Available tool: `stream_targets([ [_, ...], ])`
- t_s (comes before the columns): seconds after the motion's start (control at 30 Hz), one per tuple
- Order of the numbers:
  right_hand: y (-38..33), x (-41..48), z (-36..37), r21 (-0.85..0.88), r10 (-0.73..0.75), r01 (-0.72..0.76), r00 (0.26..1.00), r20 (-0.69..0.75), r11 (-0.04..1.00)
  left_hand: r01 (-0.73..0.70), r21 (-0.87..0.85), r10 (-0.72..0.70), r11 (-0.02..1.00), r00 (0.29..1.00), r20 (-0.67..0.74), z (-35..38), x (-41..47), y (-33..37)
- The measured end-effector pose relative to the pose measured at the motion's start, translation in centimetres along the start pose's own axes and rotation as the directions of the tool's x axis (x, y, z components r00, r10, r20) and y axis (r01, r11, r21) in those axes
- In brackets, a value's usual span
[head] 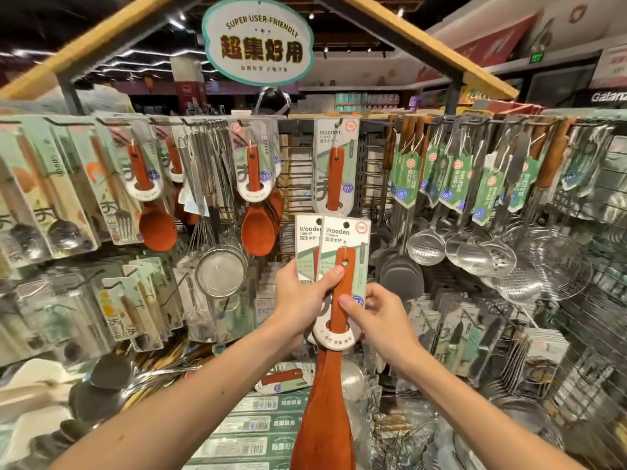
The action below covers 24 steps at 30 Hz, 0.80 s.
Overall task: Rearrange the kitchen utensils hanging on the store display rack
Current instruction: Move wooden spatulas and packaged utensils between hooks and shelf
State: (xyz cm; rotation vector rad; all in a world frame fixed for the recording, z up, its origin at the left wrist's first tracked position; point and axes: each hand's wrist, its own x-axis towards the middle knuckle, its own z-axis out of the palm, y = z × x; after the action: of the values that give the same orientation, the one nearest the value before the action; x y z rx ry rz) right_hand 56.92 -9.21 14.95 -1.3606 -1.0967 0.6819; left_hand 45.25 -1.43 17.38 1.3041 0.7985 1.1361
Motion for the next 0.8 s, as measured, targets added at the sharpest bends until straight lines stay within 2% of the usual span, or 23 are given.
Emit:
stream_targets([
  [0.13, 0.1, 0.2, 0.0, 0.067, -0.01, 0.008, 0.999, 0.035, 0.998, -0.057, 0.115, 0.06, 0.992, 0.998, -0.026, -1.1, 0.1, 0.0],
  [0.33, -0.4, 1.2, -0.9, 0.009, -0.096, 0.096, 0.994, 0.06, 0.995, -0.164, 0.299, 0.176, 0.94, 0.984, -0.015, -3.1, 0.3, 0.9],
  [0.57, -3.0, 4.5, -1.9, -0.02, -0.221, 0.221, 0.964, -0.15, 0.975, -0.193, 0.367, 0.241, 0.91, 0.967, -0.088, -6.4, 1.6, 4.8],
  [0.8, -6.3, 7.4, -0.7, 0.017, -0.343, 0.359, 0.906, -0.248, 0.933, -0.26, 0.304, 0.292, 0.916, 0.954, -0.063, -5.4, 1.5, 7.3],
])
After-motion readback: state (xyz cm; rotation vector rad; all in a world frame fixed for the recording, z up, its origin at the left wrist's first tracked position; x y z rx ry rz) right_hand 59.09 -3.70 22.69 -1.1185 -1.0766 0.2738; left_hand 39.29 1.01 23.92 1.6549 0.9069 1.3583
